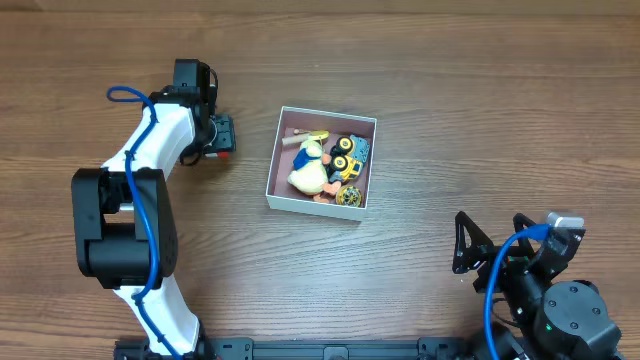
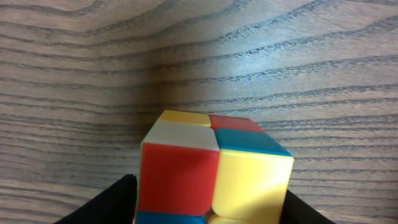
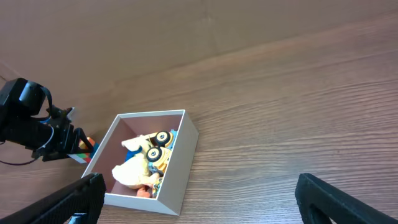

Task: Pack container
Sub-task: 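Grasp the 2x2 colour cube with the left gripper, then move the cube over the box and drop it in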

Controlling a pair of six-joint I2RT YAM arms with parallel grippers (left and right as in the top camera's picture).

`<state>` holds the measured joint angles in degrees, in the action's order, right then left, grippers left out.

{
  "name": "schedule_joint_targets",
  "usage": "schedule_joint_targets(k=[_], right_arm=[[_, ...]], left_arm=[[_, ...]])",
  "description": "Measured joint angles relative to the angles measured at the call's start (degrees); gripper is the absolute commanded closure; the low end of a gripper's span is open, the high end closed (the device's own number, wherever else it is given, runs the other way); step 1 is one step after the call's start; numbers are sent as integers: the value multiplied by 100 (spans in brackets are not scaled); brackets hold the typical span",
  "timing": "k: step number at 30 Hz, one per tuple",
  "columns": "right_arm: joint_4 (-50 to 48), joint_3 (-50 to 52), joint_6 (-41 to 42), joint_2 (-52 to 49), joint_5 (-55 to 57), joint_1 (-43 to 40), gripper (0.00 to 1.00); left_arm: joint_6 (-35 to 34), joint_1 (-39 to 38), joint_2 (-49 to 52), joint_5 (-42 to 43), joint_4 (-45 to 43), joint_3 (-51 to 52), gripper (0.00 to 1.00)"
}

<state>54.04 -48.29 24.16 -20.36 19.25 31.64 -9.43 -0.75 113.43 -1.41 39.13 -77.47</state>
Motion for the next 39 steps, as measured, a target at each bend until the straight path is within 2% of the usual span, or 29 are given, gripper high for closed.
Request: schedule_joint_targets(k=[4,6,10,12,14,18,24,29,32,33,35,39], right_arm=[[0,0,0,0,2,0,0],[-2,0,0,0,0,0,0],[-2,0,2,0,0,0,0],[-2,0,0,0,2,0,0],[-2,0,0,0,0,0,0],[2,0,0,0,0,0,0],[-4,0,2,0,4,0,0],[0,0,0,0,0,0,0],[0,0,0,0,2,0,0],[-2,0,-2,0,2,0,0],[0,0,2,0,2,0,0],[-2,0,0,0,0,0,0]], left_arm=[[24,0,0,17,0,0,49],[24,0,0,17,0,0,55],[42,0,0,35,-9,-2,49],[42,0,0,35,114,-35,56],[52,0,7,57,511,-164,60],[22,0,35,306,1552,-846,59],[-92,-114,35,960,2535,-2028,59],[-101,-1001,35,1110,3512,-3016,57],[-107,-1762,35,1152,3781,-3386,39],[-90,-1985,35,1167,3794,-3434,38],[-116,-2302,35,1213,3801,-3438,0],[-131,-2476,35,1237,3803,-3438,0]])
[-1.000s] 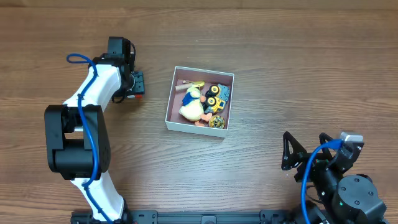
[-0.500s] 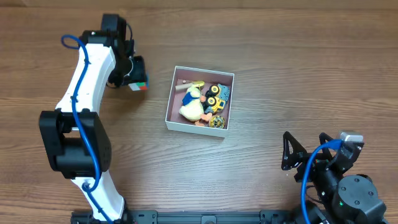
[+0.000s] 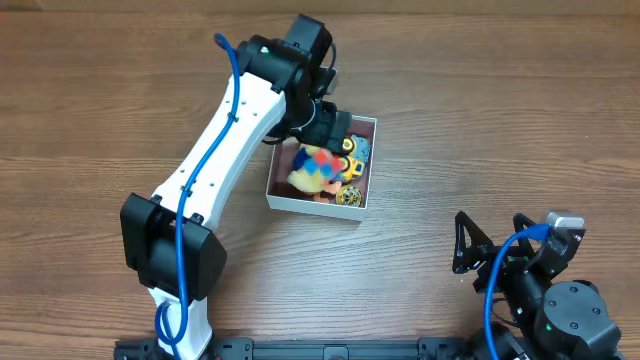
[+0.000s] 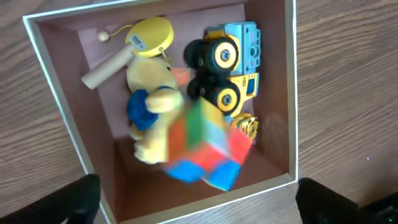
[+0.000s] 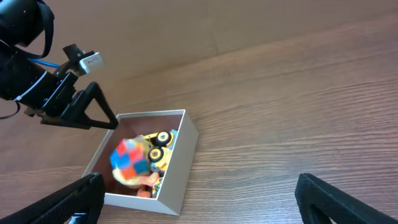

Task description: Pack container

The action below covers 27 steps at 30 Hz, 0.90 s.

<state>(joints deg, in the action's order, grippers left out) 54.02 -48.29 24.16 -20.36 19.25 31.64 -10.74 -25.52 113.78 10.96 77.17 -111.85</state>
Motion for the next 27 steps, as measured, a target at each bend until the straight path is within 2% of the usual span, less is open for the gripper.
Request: schedule_joint_targets(k=[10,13,15,19,23,27], right_arm=[[0,0,-2,0,4,0,0],[0,0,2,0,0,0,0],[-2,0,0,0,0,0,0],[0,0,0,0,4,0,0],[-4,0,-2,0,0,0,0],[2,0,0,0,2,0,0]], left_arm=[[-92,229,-28,-50,282,0,0],[-264,232,-411,-96,459,0,0],[-413,229,-852,-201,654,2,0],[-584,114,-3058,-520,787,203,0],[-782,-345,-4612,-605,772,1292,0],[-999,-376,-5235,-632,907,1788,0]])
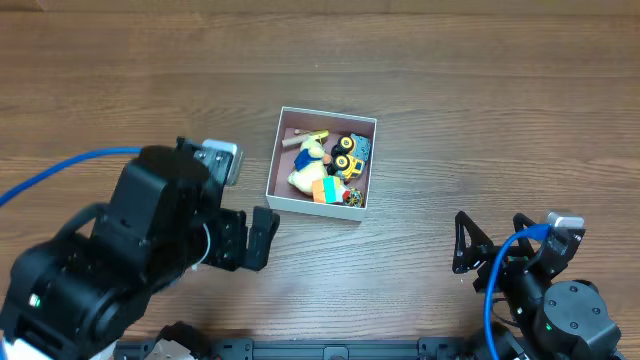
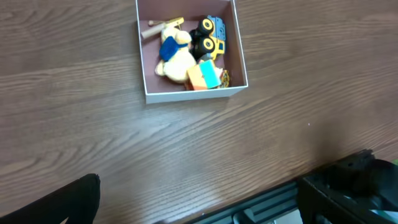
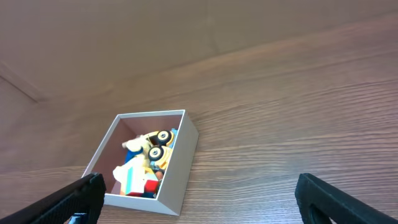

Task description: Pack container

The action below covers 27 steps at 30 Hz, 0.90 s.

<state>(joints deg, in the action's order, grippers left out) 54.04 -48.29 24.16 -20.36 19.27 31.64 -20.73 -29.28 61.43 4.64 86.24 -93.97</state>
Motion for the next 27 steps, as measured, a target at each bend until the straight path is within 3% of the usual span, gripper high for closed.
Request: schedule_joint_targets(k=[14,17,21,25,27], right_arm=[[-4,0,-2,0,0,0,0],[0,0,0,0,-2,0,0],[-9,4,-2,0,-4,0,0],[-4,4,0,0,-2,0,0],[-4,4,0,0,-2,0,0]], left_arm=[[-35,0,-7,4,122,240,0],[4,175,-387,81,-804,1056,0],[516,1082,-2107,813,-3423,3471,0],[1154,1882,-3928,1405,-5023,5495,0],[1255,2197,-4439,1534,-5469,6039,0]])
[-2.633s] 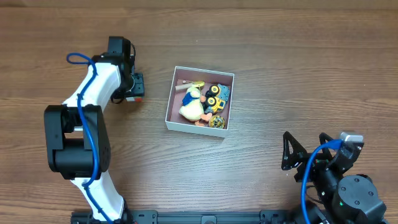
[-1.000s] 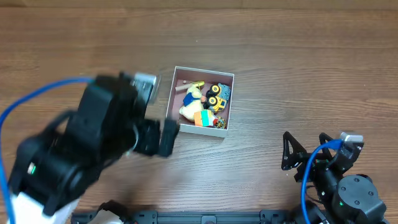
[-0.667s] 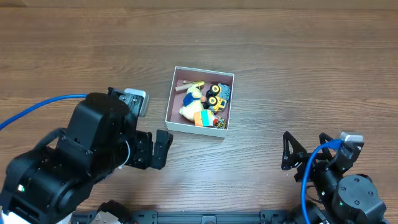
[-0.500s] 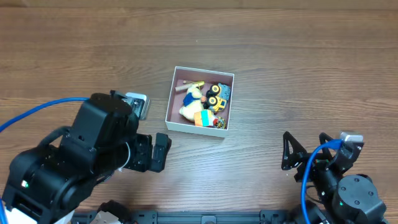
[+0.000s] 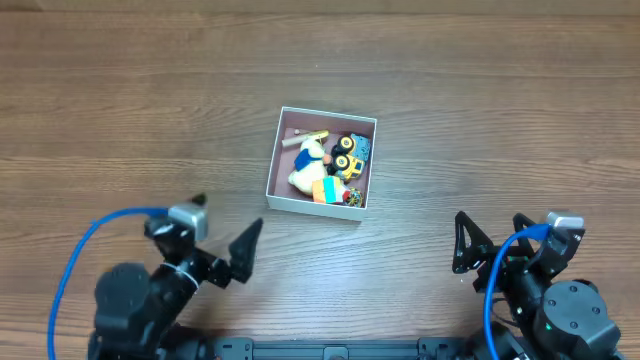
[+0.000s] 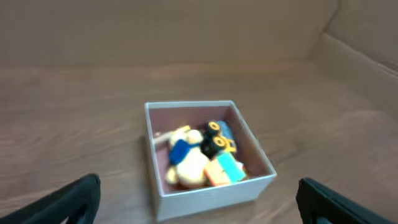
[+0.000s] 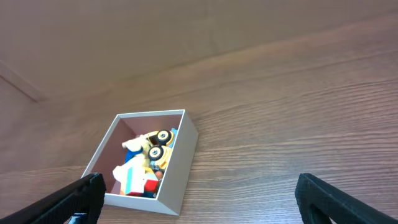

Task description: Pack container

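Note:
A white box (image 5: 270,178) sits mid-table holding a colourful puzzle cube (image 5: 326,190), a yellow plush duck (image 5: 307,165), a yellow-and-blue toy truck (image 5: 350,152) and a wooden stick. The same box (image 6: 205,193) shows in the left wrist view, and the box (image 7: 180,174) in the right wrist view. My left gripper (image 5: 222,250) rests low at the front left, open and empty. My right gripper (image 5: 490,240) sits at the front right, open and empty, its fingertips (image 7: 81,199) spread wide.
Wood-grain table (image 5: 480,110) all round the box. Blue cables loop over both arm bases at the front edge.
My left arm has dropped back from beside the box to its low pose at the front left, its camera now looking across the table at the box. The right arm has not moved.
My left gripper was shut on the puzzle cube on the table left of the box. Then it was open over the box with the cube dropping among the toys. Then the arm stood raised away from the box, the cube lying inside, and now it is at the front left.

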Controlling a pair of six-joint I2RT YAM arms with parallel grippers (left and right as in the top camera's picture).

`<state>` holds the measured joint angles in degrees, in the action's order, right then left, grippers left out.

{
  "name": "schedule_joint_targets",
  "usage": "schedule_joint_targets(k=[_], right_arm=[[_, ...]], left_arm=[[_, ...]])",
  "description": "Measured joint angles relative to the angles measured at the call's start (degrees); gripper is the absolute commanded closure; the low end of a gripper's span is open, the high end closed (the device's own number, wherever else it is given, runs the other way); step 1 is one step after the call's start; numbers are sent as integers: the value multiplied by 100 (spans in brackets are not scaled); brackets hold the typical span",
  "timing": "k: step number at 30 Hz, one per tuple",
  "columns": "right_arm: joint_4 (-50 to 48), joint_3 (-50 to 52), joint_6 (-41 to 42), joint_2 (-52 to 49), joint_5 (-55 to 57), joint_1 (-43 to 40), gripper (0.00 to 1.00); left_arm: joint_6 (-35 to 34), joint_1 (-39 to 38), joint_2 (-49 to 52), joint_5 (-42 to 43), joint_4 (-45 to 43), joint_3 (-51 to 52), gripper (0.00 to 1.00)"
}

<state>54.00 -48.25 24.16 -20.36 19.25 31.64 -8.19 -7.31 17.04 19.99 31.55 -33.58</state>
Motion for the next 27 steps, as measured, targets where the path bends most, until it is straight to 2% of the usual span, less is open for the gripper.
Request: schedule_joint_targets(k=[4,7,12,16,21,27], right_arm=[[0,0,0,0,2,0,0],[2,0,0,0,0,0,0],[2,0,0,0,0,0,0],[7,0,-2,0,2,0,0],[2,0,-2,0,0,0,0],[0,0,2,0,2,0,0]], left_arm=[[116,822,-1104,105,-632,922,0],[249,1003,-1572,160,-957,1355,0],[809,1005,-1598,365,-1399,1775,0],[1484,1005,-1620,435,-2111,2326,0],[1755,1005,-1617,450,-2710,3185,0],[2050,1005,-1620,448,-2863,3287,0]])
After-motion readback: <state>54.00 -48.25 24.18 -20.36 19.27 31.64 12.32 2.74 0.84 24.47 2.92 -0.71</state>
